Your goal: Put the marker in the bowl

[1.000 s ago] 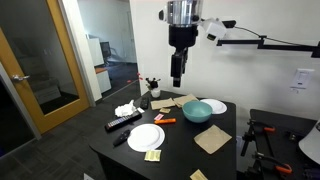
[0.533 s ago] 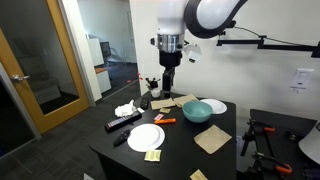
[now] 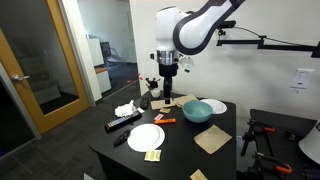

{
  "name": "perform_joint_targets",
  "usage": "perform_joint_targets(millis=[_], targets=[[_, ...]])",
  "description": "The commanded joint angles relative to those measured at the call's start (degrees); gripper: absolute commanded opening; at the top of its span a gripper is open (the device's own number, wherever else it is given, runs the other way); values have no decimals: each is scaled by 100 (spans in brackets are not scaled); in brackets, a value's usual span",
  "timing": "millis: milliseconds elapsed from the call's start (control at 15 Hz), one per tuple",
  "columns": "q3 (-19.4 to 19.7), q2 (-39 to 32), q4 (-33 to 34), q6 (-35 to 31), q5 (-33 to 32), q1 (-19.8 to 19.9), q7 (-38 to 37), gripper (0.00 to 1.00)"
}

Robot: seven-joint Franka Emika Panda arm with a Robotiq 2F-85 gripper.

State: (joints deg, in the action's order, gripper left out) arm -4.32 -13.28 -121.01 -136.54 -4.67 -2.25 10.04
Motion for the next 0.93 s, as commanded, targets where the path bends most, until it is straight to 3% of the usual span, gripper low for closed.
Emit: perform_joint_targets(millis=[0, 267, 867], targets=[[64, -309, 91, -250, 207, 206, 392, 100], [142, -624, 155, -371, 286, 404, 463, 100], [157, -598, 99, -295, 164, 375, 317, 100]])
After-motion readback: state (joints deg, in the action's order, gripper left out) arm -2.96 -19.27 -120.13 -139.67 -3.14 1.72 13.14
